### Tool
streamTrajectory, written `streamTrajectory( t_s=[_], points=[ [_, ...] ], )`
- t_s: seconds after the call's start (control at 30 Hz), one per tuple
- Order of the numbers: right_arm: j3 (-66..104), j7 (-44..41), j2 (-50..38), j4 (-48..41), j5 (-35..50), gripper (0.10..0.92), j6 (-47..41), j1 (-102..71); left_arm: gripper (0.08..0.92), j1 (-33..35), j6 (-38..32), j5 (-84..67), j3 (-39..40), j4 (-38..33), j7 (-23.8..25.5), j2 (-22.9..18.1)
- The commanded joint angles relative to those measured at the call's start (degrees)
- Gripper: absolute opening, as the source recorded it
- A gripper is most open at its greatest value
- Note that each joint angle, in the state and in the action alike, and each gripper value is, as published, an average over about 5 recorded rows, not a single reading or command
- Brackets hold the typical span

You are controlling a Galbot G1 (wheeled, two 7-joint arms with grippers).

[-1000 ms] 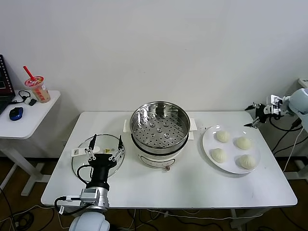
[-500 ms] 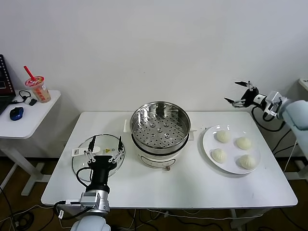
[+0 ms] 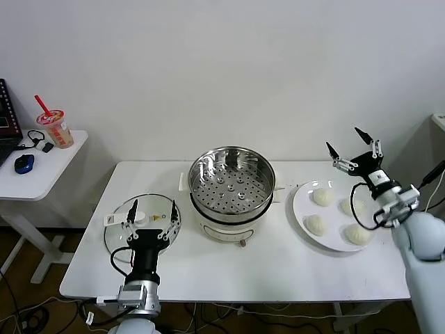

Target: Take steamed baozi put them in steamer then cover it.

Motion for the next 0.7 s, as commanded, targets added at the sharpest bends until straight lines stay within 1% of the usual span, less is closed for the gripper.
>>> streamTrajectory(
  t_s=[0.03,0.2,0.33,0.7],
  points=[
    [11.2,5.9,17.7,8.7,3.3,0.823,12.3,-22.1,0.823,1.1,-0.9,0.7,0.0,0.3,-0.2,-1.2],
    [10.0,4.9,20.5,8.1,3.3,0.823,17.6,-26.6,0.823,1.4,-1.2,0.7,0.3,0.7,-0.4,-1.4],
    [9.2,3.8,22.0,8.0,3.5,0.823,19.8,-28.9,0.823,1.3,-1.2,0.7,0.3,0.8,-0.4,-1.4],
    [8.3,2.3,22.3,7.6,4.6,0.823,19.2,-29.3,0.823,0.9,-1.0,0.7,0.8,1.3,-0.6,-1.8]
  ],
)
